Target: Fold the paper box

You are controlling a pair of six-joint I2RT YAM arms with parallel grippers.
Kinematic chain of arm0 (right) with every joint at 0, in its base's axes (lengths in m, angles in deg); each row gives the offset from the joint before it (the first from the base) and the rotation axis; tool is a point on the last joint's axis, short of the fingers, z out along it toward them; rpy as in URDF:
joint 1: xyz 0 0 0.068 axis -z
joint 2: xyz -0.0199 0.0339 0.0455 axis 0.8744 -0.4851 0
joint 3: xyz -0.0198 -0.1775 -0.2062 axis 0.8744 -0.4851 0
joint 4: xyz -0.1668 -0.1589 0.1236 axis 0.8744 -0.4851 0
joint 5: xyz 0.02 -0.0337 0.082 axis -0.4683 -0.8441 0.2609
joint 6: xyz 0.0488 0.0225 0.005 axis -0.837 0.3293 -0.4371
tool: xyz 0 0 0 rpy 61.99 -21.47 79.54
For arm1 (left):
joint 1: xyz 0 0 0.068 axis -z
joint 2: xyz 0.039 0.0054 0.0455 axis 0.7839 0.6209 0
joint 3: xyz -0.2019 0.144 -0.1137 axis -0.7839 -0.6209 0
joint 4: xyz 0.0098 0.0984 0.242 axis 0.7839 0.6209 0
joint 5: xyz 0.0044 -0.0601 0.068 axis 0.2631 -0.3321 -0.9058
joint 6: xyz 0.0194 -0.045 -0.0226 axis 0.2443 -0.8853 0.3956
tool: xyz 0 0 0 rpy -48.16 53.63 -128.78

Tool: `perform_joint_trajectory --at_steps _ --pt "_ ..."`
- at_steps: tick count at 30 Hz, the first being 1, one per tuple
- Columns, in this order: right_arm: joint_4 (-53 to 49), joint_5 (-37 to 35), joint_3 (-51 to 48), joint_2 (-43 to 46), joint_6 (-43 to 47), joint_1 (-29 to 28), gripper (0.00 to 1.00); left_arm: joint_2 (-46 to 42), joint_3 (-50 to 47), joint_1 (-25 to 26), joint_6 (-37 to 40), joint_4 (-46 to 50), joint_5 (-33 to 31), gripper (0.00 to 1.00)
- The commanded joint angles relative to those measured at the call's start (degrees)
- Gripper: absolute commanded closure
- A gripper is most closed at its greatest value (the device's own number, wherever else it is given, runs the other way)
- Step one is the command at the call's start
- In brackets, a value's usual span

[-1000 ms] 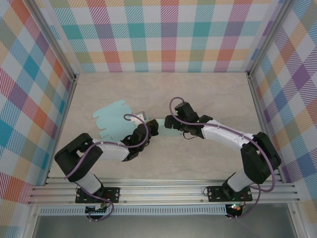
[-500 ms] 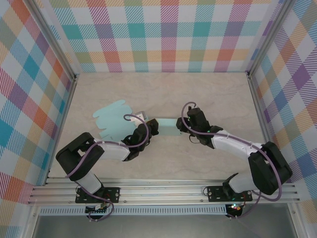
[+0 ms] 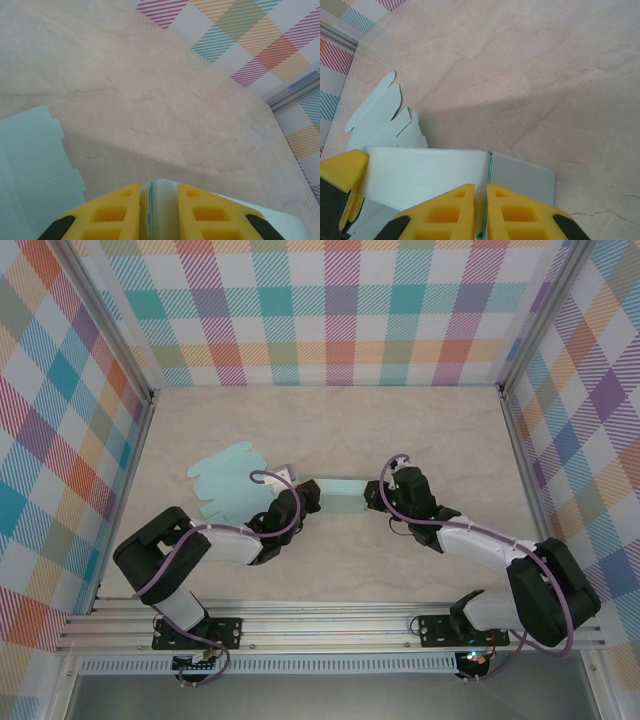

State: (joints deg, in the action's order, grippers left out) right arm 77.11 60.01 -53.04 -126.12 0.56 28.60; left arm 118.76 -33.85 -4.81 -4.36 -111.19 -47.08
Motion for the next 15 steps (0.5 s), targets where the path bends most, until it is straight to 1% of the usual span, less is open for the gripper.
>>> perform_joint_trajectory --at_steps 1,5,7,10,12,15 --pt "-3.43 1.95 -1.86 -2.30 -0.16 -0.14 0.86 1.24 -2.51 0.69 1.13 13.72 4.14 1.00" --pt "-5.32 0.23 -1.93 -2.67 0.79 -0.14 0.84 -1.39 -1.45 0.35 1.54 16.57 5.69 1.00" --pt "-5.93 -0.27 -2.08 -2.68 1.26 -0.14 0.83 -2.90 -1.25 -0.20 1.82 16.40 8.19 0.88" --pt "-6.79 -0.48 -1.76 -2.58 1.91 -0.14 0.81 -5.09 -0.20 -0.80 3.17 17.33 10.80 0.75" --pt "-7.54 -0.71 -1.14 -2.45 2.16 -0.14 0.80 -6.33 1.17 -1.24 4.45 18.75 12.19 0.68" --pt "-8.51 -0.88 0.35 -2.38 2.97 -0.14 0.79 -7.91 2.80 -1.96 6.02 20.53 13.44 0.65"
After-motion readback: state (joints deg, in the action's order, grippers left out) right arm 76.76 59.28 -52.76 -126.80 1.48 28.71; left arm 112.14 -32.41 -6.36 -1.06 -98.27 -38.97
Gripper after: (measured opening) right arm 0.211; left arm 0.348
